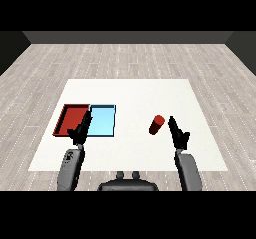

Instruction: Pick the red can and put it in the red box

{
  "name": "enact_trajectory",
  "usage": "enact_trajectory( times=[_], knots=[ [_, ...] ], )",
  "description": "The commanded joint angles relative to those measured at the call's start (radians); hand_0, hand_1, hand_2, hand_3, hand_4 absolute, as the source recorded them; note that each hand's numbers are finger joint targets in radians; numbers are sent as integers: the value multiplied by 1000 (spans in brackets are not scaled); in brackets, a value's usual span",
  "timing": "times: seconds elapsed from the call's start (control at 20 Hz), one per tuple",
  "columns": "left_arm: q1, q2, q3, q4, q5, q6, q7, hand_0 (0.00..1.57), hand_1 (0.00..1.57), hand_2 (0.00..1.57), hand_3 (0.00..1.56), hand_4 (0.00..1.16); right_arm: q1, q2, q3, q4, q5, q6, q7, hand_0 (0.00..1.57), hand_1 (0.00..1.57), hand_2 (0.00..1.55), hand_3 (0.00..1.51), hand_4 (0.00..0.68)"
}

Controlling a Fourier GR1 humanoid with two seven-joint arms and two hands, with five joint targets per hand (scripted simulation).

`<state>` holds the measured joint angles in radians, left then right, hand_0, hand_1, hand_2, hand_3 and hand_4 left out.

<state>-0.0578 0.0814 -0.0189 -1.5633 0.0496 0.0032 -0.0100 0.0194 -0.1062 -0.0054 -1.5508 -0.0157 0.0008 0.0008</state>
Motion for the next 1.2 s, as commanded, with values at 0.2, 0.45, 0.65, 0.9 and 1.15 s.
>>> enact_trajectory(
  times=[0.2, 0.45, 0.65, 0.9, 1.15],
  knots=[
    [20, 20, 10, 10, -38, 10, 33, 0, 0, 0, 0, 0, -92, -207, -233, 184, -171, 218, -87, 0, 0, 0, 0, 0],
    [28, -40, 15, -93, -13, 3, -292, 0, 0, 0, 0, 0, -70, -155, -253, 103, -223, 275, -358, 0, 0, 0, 0, 0],
    [46, -26, 49, -52, 7, -27, -377, 0, 0, 0, 0, 0, -79, -224, -312, 279, -221, 377, -493, 0, 0, 0, 0, 0],
    [28, -21, 60, -39, 15, -38, -375, 0, 0, 0, 0, 0, -185, -278, -342, 457, -221, 445, -533, 0, 0, 0, 0, 0],
    [-1, -59, 42, 14, -17, -4, -416, 0, 0, 0, 0, 0, -188, -257, -319, 363, -226, 411, -434, 0, 0, 0, 0, 0]
  ],
)
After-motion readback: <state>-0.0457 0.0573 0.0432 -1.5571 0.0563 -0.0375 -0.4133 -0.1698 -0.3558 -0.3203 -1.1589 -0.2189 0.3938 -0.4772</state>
